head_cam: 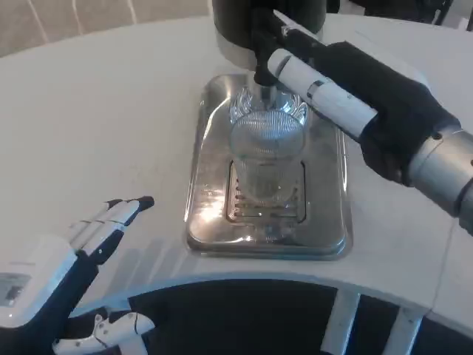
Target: Grasp the cup under the faucet to collect the drink, then remove the cup.
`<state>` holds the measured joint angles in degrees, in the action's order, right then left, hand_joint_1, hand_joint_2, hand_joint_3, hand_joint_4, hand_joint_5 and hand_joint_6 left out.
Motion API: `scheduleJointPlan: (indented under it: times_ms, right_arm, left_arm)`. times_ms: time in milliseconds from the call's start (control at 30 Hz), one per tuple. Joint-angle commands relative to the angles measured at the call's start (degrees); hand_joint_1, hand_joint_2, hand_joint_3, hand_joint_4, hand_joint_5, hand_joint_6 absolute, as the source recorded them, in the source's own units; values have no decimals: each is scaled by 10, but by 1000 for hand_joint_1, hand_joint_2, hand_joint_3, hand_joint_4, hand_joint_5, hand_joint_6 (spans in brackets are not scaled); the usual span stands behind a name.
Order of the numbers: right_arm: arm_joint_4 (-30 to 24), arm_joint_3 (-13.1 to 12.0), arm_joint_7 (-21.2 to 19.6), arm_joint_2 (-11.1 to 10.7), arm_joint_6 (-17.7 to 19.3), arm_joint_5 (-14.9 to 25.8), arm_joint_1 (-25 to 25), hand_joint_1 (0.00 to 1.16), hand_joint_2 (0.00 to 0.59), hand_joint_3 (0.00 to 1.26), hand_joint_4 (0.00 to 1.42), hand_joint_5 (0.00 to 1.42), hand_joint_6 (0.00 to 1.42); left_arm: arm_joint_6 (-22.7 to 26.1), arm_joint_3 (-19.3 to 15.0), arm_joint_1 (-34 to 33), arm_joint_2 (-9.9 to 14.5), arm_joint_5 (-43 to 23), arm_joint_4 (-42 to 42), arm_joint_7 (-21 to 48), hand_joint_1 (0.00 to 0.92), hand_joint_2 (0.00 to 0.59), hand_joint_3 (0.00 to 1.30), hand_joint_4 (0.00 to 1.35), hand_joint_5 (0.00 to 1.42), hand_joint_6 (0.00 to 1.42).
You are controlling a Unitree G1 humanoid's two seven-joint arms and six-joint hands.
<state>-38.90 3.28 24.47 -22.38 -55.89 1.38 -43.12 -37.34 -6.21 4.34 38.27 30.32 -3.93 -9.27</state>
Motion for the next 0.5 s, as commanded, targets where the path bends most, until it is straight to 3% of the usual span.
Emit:
scheduleJointPlan:
  times_ms: [33, 233, 500]
  right_arm:
    - [2, 41, 10, -24, 4, 6, -22, 42, 575, 0, 0, 0, 1]
    - [6, 87, 16, -48, 16, -3, -40, 1, 560, 0, 0, 0, 0]
    - [3, 161, 28, -81, 55, -54, -57, 0, 562, 0, 0, 0, 0]
  left_arm:
    - [4, -9, 10, 1, -5, 4, 8, 96, 118, 98, 0, 64, 221]
    - [4, -15, 11, 2, -9, 4, 12, 88, 116, 98, 0, 64, 221]
    - [2, -22, 15, 1, -11, 2, 16, 80, 114, 98, 0, 64, 221]
